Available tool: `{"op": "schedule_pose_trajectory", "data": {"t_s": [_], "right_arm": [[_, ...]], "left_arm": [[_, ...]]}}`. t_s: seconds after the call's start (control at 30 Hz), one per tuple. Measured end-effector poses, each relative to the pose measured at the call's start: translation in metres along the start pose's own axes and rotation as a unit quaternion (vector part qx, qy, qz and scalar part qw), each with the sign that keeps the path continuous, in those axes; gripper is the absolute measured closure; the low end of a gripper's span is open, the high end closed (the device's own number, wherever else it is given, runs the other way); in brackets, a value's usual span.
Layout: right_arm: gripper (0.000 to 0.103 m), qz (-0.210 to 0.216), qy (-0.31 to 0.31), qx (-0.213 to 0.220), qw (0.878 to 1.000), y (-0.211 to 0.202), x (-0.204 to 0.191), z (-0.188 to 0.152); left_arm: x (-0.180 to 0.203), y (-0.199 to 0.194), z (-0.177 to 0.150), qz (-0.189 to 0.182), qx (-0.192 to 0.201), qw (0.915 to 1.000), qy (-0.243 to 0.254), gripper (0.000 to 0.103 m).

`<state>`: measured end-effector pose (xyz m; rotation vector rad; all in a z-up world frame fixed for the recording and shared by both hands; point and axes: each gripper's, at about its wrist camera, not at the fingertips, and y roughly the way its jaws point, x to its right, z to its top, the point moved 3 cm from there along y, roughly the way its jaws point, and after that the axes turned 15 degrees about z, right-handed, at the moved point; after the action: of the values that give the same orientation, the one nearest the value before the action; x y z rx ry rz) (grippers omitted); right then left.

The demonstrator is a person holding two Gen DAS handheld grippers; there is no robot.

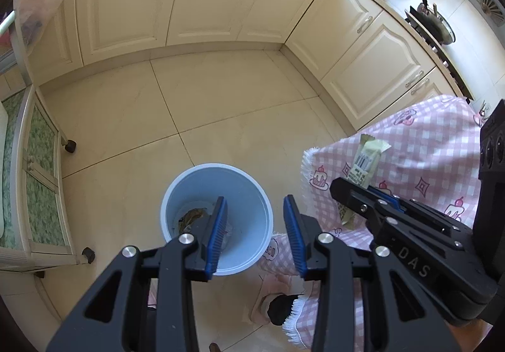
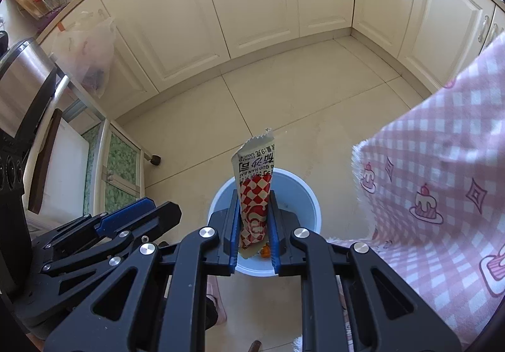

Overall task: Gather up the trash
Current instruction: 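Open both grippers to drop the items into the bucket, then move both grippers back over the table toward the remaining trash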

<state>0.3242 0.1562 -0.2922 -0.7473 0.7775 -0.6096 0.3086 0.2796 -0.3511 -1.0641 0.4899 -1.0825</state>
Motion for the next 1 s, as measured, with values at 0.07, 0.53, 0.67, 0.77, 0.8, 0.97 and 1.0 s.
{"op": "schedule_pose_trajectory", "data": {"t_s": [0.07, 0.53, 0.67, 0.77, 0.8, 0.97, 1.0], "right_arm": [[0.086, 0.0, -0.005, 0.007, 1.0, 0.0, -0.002, 0.004], [0.059, -0.033, -0.036, 0.071, 0.996, -0.056, -0.008, 0.017], [0.059, -0.049, -0.034, 0.112, 0.992, -0.105, -0.003, 0.013], [0.059, -0.066, -0.029, 0.145, 0.987, -0.15, 0.005, 0.007], [0.059, -0.074, -0.026, 0.157, 0.984, -0.168, 0.01, 0.003], [0.056, -0.114, -0.016, 0.209, 0.971, -0.244, 0.028, -0.017], [0.056, -0.12, -0.011, 0.223, 0.967, -0.264, 0.035, -0.024]], "left_arm": [[-0.003, -0.002, 0.001, 0.001, 0.002, 1.0, -0.003, 0.067], [0.008, -0.048, 0.01, -0.011, 0.04, 0.9991, -0.003, 0.056], [0.035, -0.081, 0.011, -0.024, 0.066, 0.9974, 0.02, 0.056], [0.063, -0.105, 0.009, -0.036, 0.084, 0.9949, 0.044, 0.056], [0.075, -0.115, 0.007, -0.041, 0.091, 0.9935, 0.054, 0.056], [0.14, -0.16, -0.003, -0.068, 0.124, 0.9841, 0.108, 0.052], [0.157, -0.17, -0.007, -0.073, 0.132, 0.9809, 0.123, 0.051]]}}
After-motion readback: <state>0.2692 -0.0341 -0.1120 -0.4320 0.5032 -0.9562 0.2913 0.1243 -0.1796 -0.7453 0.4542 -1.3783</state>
